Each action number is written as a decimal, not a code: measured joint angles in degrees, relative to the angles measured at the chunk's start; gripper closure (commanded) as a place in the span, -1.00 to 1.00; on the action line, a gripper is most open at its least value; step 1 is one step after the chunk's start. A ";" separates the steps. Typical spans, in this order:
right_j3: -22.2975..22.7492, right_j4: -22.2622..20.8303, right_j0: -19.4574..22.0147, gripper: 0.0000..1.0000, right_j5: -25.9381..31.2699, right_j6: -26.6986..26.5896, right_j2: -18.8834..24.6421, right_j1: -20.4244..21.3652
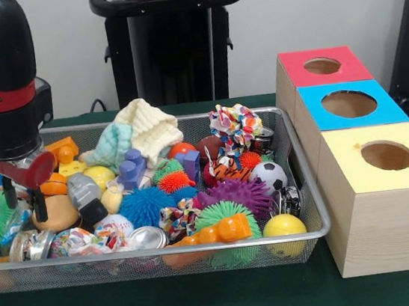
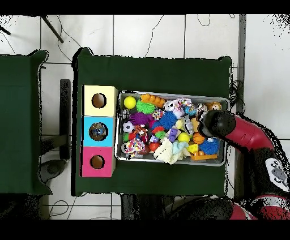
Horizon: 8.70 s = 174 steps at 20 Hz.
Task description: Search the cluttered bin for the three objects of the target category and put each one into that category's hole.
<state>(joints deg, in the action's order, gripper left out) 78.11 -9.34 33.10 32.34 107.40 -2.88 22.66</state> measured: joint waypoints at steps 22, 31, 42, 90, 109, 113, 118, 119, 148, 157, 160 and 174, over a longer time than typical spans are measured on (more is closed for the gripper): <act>-0.01 -1.55 1.97 1.00 -1.46 0.00 0.02 -1.30; 0.19 -1.55 1.86 1.00 -1.47 0.00 0.04 -1.08; 5.06 -1.42 -1.03 1.00 0.30 0.00 -0.50 6.24; 20.06 6.78 -16.83 1.00 -7.62 0.01 -8.08 13.18; 20.18 10.79 -20.92 -1.00 -10.00 0.01 -13.17 12.32; 20.15 12.48 -21.51 -1.00 -10.00 0.01 -13.57 12.28; 19.25 14.03 -20.27 -1.00 -10.00 0.01 -13.56 11.64; 18.93 14.24 -19.94 -1.00 -10.00 0.01 -13.57 11.43; 12.54 31.03 -22.98 -1.00 -10.00 4.19 -18.14 2.82; 12.31 34.38 -23.14 -1.00 -10.27 5.14 -17.87 1.70; 12.32 34.84 -23.17 -1.00 -10.84 5.16 -17.75 1.09; 12.45 38.38 -25.20 -1.00 -15.82 5.16 -17.51 -2.83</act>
<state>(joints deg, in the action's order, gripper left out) 90.56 29.04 7.90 16.51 112.56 -20.38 19.82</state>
